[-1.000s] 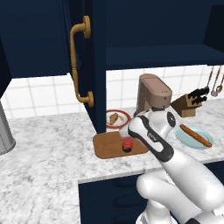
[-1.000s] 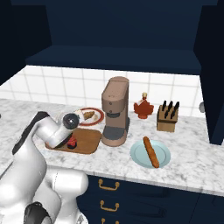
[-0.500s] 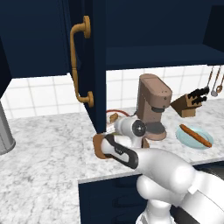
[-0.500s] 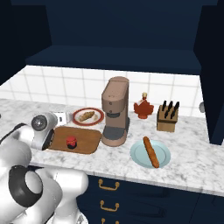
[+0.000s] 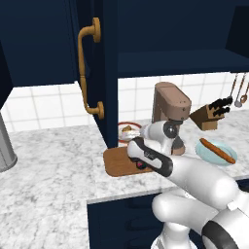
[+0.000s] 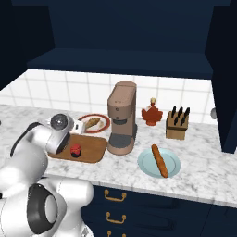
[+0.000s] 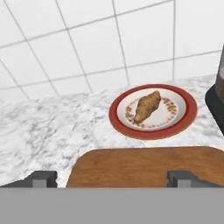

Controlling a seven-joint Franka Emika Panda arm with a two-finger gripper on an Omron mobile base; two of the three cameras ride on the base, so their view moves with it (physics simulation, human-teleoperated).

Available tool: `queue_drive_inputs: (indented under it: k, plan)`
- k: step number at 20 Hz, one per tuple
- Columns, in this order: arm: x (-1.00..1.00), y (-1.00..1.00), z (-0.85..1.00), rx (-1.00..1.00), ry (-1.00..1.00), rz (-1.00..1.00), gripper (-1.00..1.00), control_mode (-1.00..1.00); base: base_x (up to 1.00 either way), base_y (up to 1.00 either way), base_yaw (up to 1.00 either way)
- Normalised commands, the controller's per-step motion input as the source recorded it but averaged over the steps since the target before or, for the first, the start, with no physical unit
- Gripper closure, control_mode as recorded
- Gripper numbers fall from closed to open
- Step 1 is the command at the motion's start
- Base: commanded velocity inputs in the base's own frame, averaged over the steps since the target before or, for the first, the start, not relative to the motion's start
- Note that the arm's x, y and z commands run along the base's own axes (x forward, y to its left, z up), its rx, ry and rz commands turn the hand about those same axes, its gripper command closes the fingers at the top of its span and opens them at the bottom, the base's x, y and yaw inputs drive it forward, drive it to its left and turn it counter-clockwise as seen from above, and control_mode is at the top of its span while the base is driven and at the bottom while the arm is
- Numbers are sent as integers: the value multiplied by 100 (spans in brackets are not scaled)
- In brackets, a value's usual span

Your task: From the different types of pastries on the counter, select a croissant and place it on the cutting board. Then retrieve a jar of jam from the cabinet and place it alongside the croissant on the cutting board.

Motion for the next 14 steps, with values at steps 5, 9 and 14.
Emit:
queue_drive_inputs:
  k: [5,9,14]
  plan:
    - [44,0,16,7,47,-16,-100,-100,0,0,0]
    - [25,4,12,-1,14,-7,-100,-100,0,0,0]
    - [60,0,-7,0,17,0,-100,-100,0,0,0]
